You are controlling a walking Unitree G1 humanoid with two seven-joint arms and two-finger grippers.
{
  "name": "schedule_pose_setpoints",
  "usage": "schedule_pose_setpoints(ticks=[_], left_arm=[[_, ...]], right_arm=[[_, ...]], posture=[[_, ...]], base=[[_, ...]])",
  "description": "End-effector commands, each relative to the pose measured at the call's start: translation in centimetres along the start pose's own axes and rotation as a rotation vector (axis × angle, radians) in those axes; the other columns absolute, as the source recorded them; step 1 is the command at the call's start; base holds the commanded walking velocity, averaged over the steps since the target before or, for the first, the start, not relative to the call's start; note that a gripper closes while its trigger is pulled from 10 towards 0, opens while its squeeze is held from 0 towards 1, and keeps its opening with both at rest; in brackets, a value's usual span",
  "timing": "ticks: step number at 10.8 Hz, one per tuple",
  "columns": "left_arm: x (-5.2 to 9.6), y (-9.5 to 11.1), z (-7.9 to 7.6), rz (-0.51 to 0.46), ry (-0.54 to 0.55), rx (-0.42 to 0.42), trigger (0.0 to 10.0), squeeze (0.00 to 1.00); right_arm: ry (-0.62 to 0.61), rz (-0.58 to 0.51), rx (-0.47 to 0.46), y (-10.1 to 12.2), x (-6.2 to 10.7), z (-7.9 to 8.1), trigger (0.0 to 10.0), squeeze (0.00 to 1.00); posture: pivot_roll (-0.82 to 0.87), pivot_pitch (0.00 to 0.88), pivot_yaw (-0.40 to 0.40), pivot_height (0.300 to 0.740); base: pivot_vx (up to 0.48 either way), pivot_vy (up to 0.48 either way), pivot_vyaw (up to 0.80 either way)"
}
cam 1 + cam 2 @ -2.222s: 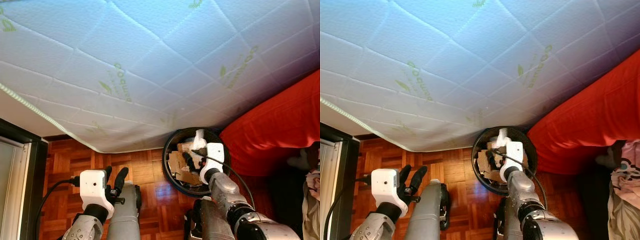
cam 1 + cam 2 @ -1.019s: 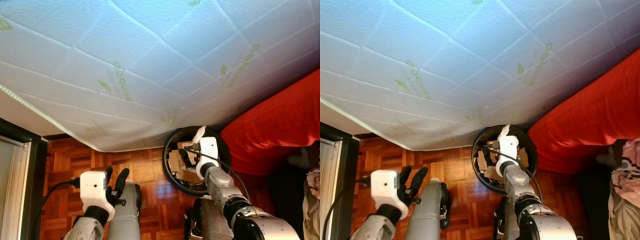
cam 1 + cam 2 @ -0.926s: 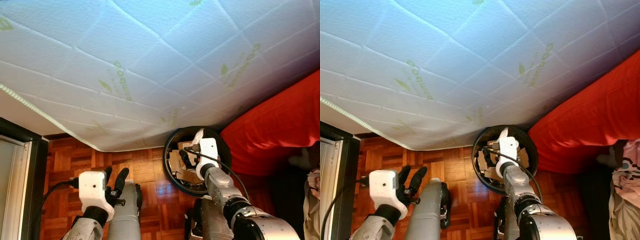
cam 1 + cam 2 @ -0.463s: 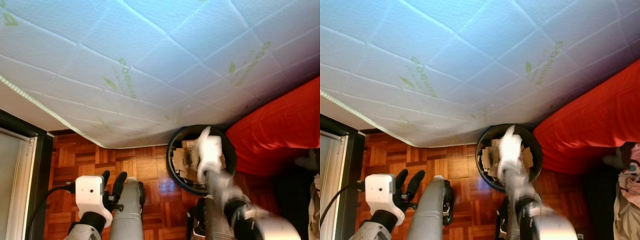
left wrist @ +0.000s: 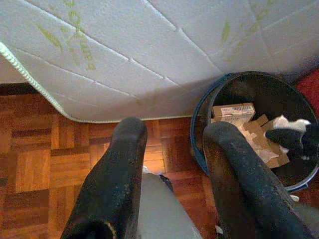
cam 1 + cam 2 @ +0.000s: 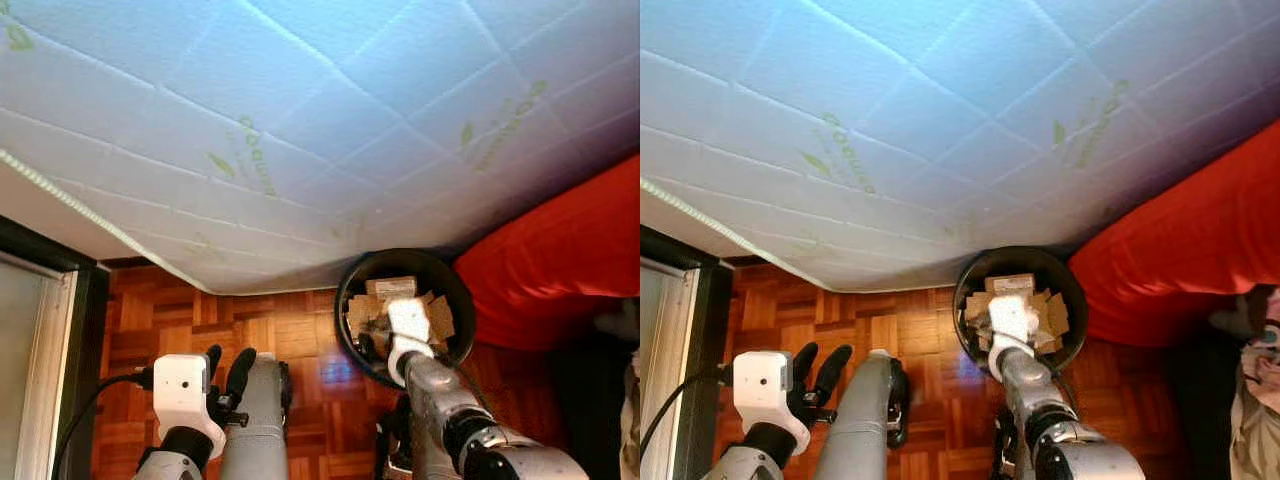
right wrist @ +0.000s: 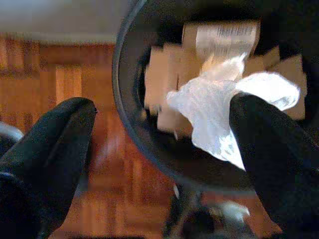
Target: Clean up the room
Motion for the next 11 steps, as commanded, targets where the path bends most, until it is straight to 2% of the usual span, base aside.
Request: schedule_pose_setpoints(ticks=[1,2,3,4,6,7,8,10,11], left_arm=[[0.7,-0.7,0.3,0.034,0.011,0.005,10.0,0.0],[0.8,-0.8,0.2,0.038,0.009,0.006,10.0,0.0],[0.8,-0.8,0.1,0.04,0.007,0.006,10.0,0.0],[0.8,-0.7,0.2,0.039,0.009,0.006,10.0,0.0],[0.8,-0.8,0.2,0.041,0.009,0.006,10.0,0.0],[0.8,-0.7,0.2,0.039,0.011,0.006,10.0,0.0],[0.8,-0.6,0.2,0.036,0.015,0.006,10.0,0.0],[1.0,-0.9,0.1,0.044,0.014,0.009,10.0,0.0],[1.0,-0.9,0.1,0.044,0.014,0.011,10.0,0.0]], right_arm=[[-0.003,-0.022,-0.054,0.0,0.1,0.2,10.0,0.0],[-0.02,0.092,0.071,-1.9,0.2,0.0,10.0,0.0],[-0.023,0.23,0.327,-5.2,0.9,-0.7,10.0,0.0],[0.027,0.13,0.519,-3.5,0.5,0.5,10.0,0.0],[0.025,0.009,0.568,-0.5,0.0,1.6,10.0,0.0],[0.056,-0.088,0.693,1.4,-0.1,3.1,10.0,0.0],[0.049,-0.152,0.89,2.2,-0.1,3.7,10.0,0.0],[-0.048,-0.09,1.02,1.3,-0.1,1.2,10.0,0.0],[-0.038,-0.038,1.091,-0.1,0.1,0.5,10.0,0.0]], posture=[[0.38,0.488,0.031,0.656],[0.38,0.49,0.031,0.656],[0.38,0.486,0.029,0.656],[0.39,0.491,0.034,0.656],[0.38,0.49,0.032,0.656],[0.39,0.49,0.03,0.656],[0.39,0.492,0.03,0.656],[0.38,0.494,0.028,0.656],[0.38,0.498,0.029,0.656]], base=[[0.0,0.0,0.0],[0.0,0.0,0.0],[0.0,0.0,0.0],[0.0,0.0,0.0],[0.0,0.0,0.0],[0.0,0.0,0.0],[0.0,0.0,0.0],[0.0,0.0,0.0],[0.0,0.0,0.0]])
Point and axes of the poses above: a point about 5 cm out from each wrist's last joint towards the gripper, its own x axis pointing back from the gripper into the wrist, its own y axis along the axis of the wrist's last joint, z = x × y, the point moved 6 cm from there along -x, pointing out of the wrist towards the gripper, and after that the axes turned 1 degree about x, right-handed, at the moved point
